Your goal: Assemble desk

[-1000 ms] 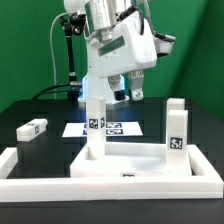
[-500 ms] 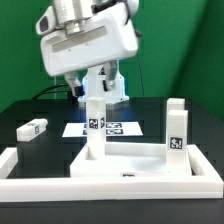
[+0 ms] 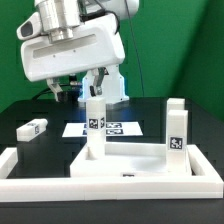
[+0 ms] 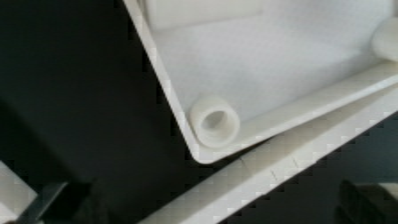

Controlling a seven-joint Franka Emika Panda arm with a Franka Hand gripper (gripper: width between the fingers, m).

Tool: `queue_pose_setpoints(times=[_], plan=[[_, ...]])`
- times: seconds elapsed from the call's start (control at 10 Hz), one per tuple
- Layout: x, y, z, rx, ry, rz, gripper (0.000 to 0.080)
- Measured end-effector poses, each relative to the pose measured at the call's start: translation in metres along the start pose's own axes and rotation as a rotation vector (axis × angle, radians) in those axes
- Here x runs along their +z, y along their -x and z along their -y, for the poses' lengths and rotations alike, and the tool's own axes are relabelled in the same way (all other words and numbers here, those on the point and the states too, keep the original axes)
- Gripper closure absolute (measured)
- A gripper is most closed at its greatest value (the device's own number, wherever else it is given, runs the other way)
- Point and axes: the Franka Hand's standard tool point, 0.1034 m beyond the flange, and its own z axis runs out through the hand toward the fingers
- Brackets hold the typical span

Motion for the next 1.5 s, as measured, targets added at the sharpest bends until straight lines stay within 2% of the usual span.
queue_pose_setpoints(times=[0.1, 0.3, 0.4, 0.5, 0.6, 0.7, 0.9, 1.0, 1.1, 1.2, 1.3, 1.4, 1.5], plan=[[0.003, 0.007, -0.009, -0.050, -0.002, 0.043, 0.0150], [0.001, 0.027, -0.060, -0.062, -0.010, 0.230, 0.0150], [-0.001, 0.032, -0.080, -0.054, -0.010, 0.315, 0.0150], [0.000, 0.029, -0.089, -0.044, -0.005, 0.396, 0.0150], [0.001, 0.025, -0.086, -0.050, -0.001, 0.430, 0.0150], [0.001, 0.032, -0.086, -0.047, -0.009, 0.517, 0.0150], [0.003, 0.032, -0.089, -0.038, -0.014, 0.625, 0.0150], [0.006, 0.038, -0.104, -0.089, -0.015, 0.700, 0.0150], [0.011, 0.044, -0.136, -0.129, -0.001, 0.761, 0.0150], [0.012, 0.050, -0.169, -0.146, 0.039, 0.846, 0.0150], [0.016, 0.036, -0.187, -0.154, 0.083, 0.842, 0.0150], [0.014, 0.021, -0.185, -0.169, 0.094, 0.792, 0.0150], [0.014, 0.023, -0.184, -0.169, 0.092, 0.795, 0.0150]])
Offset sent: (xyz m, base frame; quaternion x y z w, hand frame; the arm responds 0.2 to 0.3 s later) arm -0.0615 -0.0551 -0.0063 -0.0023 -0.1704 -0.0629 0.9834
